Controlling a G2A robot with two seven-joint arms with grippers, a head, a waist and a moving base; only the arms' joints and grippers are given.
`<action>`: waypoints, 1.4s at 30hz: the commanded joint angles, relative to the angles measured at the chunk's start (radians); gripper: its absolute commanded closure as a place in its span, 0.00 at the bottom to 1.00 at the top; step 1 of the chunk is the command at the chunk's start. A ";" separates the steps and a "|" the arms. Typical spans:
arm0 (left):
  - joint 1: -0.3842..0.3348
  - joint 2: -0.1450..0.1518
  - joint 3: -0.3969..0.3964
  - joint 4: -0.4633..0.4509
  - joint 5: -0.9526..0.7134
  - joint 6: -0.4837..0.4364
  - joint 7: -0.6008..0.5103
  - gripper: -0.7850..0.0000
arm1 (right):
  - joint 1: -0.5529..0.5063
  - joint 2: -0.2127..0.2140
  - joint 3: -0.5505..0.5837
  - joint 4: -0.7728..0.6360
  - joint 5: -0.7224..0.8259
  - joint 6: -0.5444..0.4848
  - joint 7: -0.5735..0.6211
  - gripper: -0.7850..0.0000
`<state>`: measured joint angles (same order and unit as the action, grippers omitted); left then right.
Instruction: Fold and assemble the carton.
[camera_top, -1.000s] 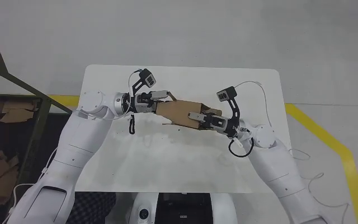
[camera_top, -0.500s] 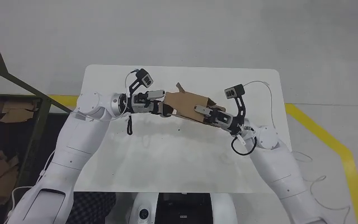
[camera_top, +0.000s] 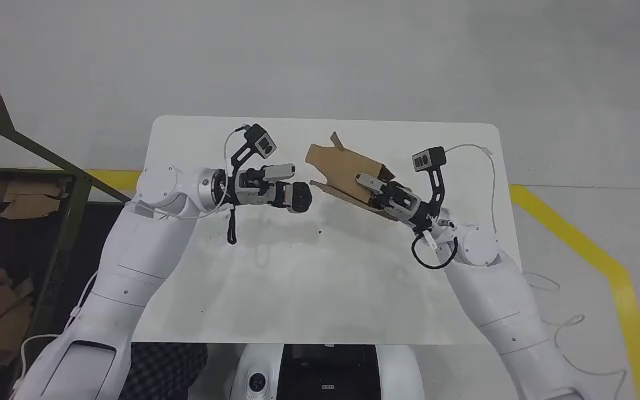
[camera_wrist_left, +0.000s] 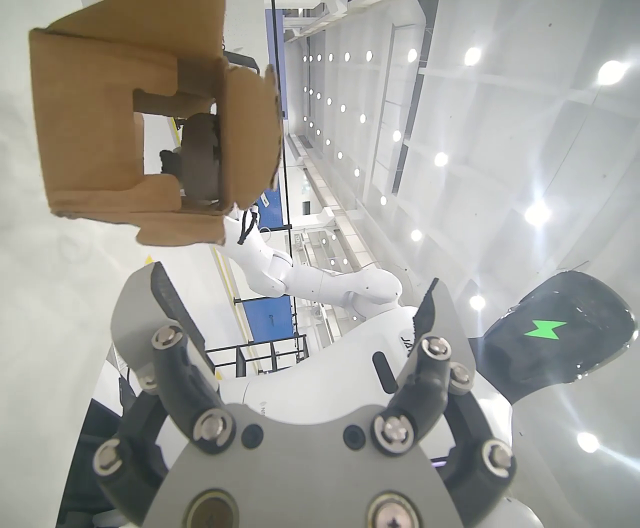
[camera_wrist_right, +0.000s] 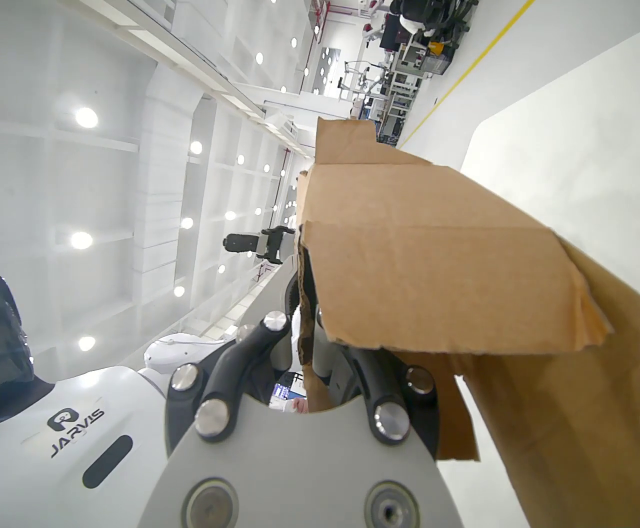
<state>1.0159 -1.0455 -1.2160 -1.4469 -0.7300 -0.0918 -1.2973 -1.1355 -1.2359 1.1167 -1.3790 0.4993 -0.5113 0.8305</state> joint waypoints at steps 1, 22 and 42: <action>-0.003 -0.001 -0.001 0.004 -0.002 -0.004 0.008 0.00 | 0.001 -0.001 -0.005 -0.003 -0.007 0.003 0.005 1.00; -0.021 -0.006 0.006 0.011 0.015 -0.022 0.025 0.00 | 0.037 -0.014 -0.070 -0.002 -0.020 0.020 0.078 1.00; -0.014 -0.002 -0.035 0.027 -0.001 -0.035 0.041 0.00 | 0.023 -0.014 -0.061 -0.010 0.009 0.021 0.100 1.00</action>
<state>1.0004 -1.0488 -1.2439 -1.4227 -0.7296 -0.1246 -1.2597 -1.1110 -1.2500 1.0536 -1.3884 0.5048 -0.4919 0.9261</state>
